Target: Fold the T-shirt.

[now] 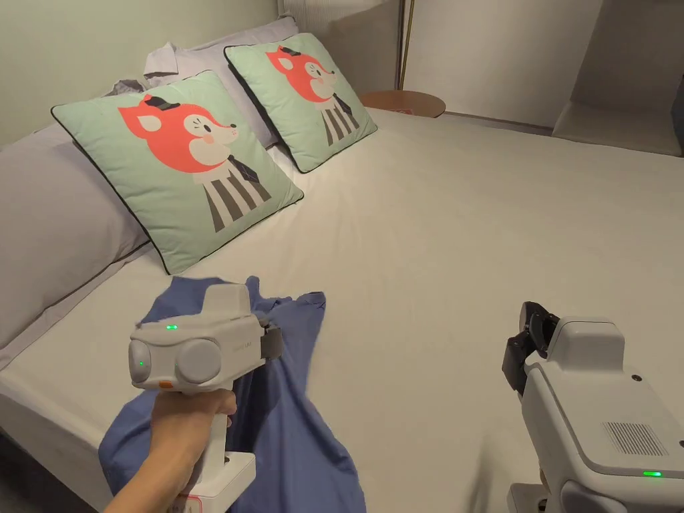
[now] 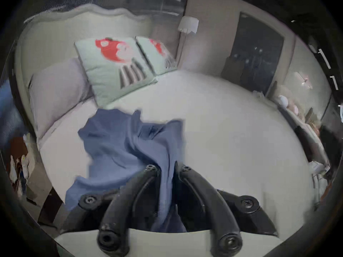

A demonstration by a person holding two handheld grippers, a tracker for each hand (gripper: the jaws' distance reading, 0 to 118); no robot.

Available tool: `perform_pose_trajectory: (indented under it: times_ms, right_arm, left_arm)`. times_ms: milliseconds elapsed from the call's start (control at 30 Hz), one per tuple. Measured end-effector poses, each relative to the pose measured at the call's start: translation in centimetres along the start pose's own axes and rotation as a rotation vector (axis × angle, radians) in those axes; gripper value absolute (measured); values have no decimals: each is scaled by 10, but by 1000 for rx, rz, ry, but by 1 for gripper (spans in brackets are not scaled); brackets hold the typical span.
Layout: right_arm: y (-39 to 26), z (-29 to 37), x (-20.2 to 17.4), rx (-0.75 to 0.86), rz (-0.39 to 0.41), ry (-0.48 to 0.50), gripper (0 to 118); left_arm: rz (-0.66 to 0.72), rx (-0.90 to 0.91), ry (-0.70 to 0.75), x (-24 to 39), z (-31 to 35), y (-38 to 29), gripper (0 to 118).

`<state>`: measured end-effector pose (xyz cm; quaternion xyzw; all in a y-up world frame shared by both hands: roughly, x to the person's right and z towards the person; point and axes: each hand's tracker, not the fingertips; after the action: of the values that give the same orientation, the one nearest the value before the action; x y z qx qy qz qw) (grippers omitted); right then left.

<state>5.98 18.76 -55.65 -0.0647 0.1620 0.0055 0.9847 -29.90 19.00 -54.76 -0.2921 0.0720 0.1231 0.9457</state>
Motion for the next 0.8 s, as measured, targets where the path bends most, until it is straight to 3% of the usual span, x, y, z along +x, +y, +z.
perform_pose_trajectory:
  times_ms: [233,433,800]
  right_arm:
    - [22,40,30,49,-18,-64,1]
    - [21,65,79,95,-16,-172,1]
    - [27,140,167,120,-9,-420,1]
  left_arm:
    - [-128,174,-223,95,58,66,7]
    - [-226,246,-426,186,83,99,7]
    - [-373,134,-714,336,56,52,7]
